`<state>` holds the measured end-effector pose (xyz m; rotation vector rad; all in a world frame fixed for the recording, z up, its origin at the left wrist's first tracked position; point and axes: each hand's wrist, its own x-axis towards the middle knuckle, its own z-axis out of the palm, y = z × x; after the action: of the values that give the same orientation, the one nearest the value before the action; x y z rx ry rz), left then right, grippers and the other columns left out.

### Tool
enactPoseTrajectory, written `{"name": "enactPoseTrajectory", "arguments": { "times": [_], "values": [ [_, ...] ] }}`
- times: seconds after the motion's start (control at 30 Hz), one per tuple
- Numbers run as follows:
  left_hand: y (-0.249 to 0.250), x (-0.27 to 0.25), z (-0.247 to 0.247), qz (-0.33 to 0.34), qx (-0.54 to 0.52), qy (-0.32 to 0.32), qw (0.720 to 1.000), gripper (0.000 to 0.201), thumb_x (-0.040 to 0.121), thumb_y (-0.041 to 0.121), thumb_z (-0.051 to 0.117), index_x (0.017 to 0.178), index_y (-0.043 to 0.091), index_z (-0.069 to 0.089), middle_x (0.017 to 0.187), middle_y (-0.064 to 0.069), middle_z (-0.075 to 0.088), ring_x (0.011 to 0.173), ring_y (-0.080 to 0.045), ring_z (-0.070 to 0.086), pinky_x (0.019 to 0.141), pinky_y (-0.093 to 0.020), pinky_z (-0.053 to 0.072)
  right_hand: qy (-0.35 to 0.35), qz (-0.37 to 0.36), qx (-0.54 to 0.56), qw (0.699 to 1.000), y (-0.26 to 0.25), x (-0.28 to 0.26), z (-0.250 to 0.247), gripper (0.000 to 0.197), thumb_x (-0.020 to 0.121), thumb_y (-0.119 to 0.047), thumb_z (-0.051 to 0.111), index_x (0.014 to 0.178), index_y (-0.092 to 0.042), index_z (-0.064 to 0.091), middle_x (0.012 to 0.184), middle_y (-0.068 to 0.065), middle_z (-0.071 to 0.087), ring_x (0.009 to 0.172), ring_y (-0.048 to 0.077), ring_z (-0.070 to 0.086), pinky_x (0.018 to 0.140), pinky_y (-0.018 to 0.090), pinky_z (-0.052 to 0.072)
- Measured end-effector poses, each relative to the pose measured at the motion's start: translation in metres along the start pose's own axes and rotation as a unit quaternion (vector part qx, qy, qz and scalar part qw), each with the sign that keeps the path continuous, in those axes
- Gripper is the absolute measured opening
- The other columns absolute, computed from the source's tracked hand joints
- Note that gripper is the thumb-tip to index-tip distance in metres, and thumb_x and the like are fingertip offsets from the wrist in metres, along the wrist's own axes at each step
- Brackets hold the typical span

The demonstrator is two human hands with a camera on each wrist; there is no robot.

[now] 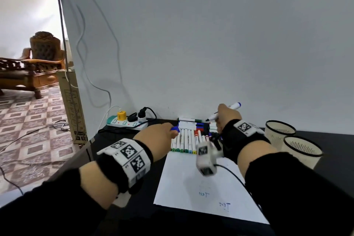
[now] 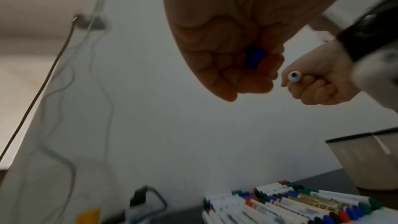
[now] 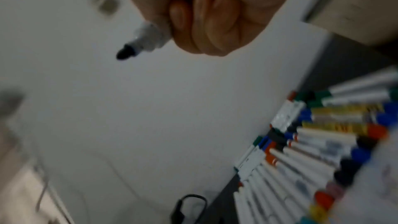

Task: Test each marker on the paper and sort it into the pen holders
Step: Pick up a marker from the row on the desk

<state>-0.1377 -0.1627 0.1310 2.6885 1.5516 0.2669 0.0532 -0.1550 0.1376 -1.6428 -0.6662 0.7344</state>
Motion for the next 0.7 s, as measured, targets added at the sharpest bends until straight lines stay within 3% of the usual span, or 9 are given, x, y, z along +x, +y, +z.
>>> {"name": "enactPoseTrajectory", "arguments": {
  "times": [0.1, 0.23, 0.3, 0.37, 0.47, 0.57, 0.7],
  "values": [
    [-0.010, 0.007, 0.005, -0.014, -0.038, -0.049, 0.998, 0.030, 0.103, 0.021, 0.027, 0.121, 0.011, 0.048, 0.119, -0.008, 0.053, 0.107, -0.022, 0.054, 0.085, -0.026, 0.040, -0.014, -0.007, -0.024, 1.000, 0.010, 0.003, 0.010, 0.037, 0.081, -0.037, 0.043, 0.068, -0.007, 0.061, 0.049, 0.002, 0.047, 0.044, 0.018, 0.038, 0.051, 0.031, 0.032],
    [-0.017, 0.016, 0.014, -0.035, -0.139, -0.078, 0.987, 0.029, 0.100, 0.033, 0.035, 0.107, 0.014, 0.056, 0.106, -0.002, 0.063, 0.096, -0.018, 0.056, 0.085, -0.028, 0.041, -0.039, 0.022, -0.001, 0.999, 0.021, 0.009, 0.027, 0.044, 0.088, -0.047, 0.051, 0.065, -0.010, 0.052, 0.054, 0.003, 0.043, 0.045, 0.017, 0.038, 0.049, 0.030, 0.031],
    [-0.025, 0.013, 0.019, -0.042, -0.164, -0.070, 0.983, 0.024, 0.098, 0.037, 0.040, 0.096, 0.021, 0.057, 0.097, 0.004, 0.064, 0.088, -0.012, 0.055, 0.080, -0.025, 0.041, -0.033, 0.027, -0.011, 0.999, 0.030, 0.013, 0.030, 0.053, 0.086, -0.060, 0.049, 0.065, -0.012, 0.057, 0.051, 0.002, 0.046, 0.047, 0.017, 0.041, 0.054, 0.031, 0.034],
    [-0.036, 0.012, 0.026, -0.053, -0.185, -0.070, 0.979, 0.022, 0.096, 0.040, 0.045, 0.087, 0.025, 0.059, 0.086, 0.009, 0.063, 0.083, -0.010, 0.057, 0.079, -0.024, 0.043, -0.041, 0.028, -0.013, 0.999, 0.041, 0.021, 0.035, 0.057, 0.087, -0.064, 0.047, 0.065, -0.012, 0.057, 0.041, -0.001, 0.044, 0.042, 0.015, 0.039, 0.049, 0.029, 0.033],
    [-0.055, 0.006, 0.037, -0.081, -0.203, -0.081, 0.973, 0.028, 0.093, 0.043, 0.047, 0.084, 0.024, 0.065, 0.088, 0.006, 0.067, 0.085, -0.011, 0.062, 0.083, -0.028, 0.047, -0.074, 0.043, 0.043, 0.995, 0.065, 0.025, 0.044, 0.048, 0.089, -0.052, 0.056, 0.064, -0.011, 0.052, 0.051, 0.001, 0.044, 0.040, 0.012, 0.034, 0.039, 0.022, 0.027],
    [-0.075, 0.009, 0.053, -0.104, -0.211, -0.118, 0.965, 0.029, 0.093, 0.044, 0.047, 0.091, 0.023, 0.067, 0.092, 0.004, 0.069, 0.087, -0.012, 0.064, 0.085, -0.029, 0.049, -0.084, 0.074, 0.089, 0.990, 0.090, 0.035, 0.062, 0.030, 0.086, -0.028, 0.068, 0.067, -0.009, 0.057, 0.059, 0.004, 0.053, 0.045, 0.011, 0.038, 0.038, 0.020, 0.027],
    [-0.090, 0.017, 0.064, -0.117, -0.211, -0.133, 0.961, 0.031, 0.094, 0.043, 0.046, 0.095, 0.021, 0.068, 0.091, 0.005, 0.070, 0.083, -0.008, 0.064, 0.080, -0.023, 0.047, -0.086, 0.107, 0.070, 0.988, 0.109, 0.046, 0.081, 0.025, 0.083, -0.026, 0.071, 0.068, -0.010, 0.060, 0.057, 0.003, 0.056, 0.044, 0.009, 0.040, 0.036, 0.018, 0.029]
  ]
}}
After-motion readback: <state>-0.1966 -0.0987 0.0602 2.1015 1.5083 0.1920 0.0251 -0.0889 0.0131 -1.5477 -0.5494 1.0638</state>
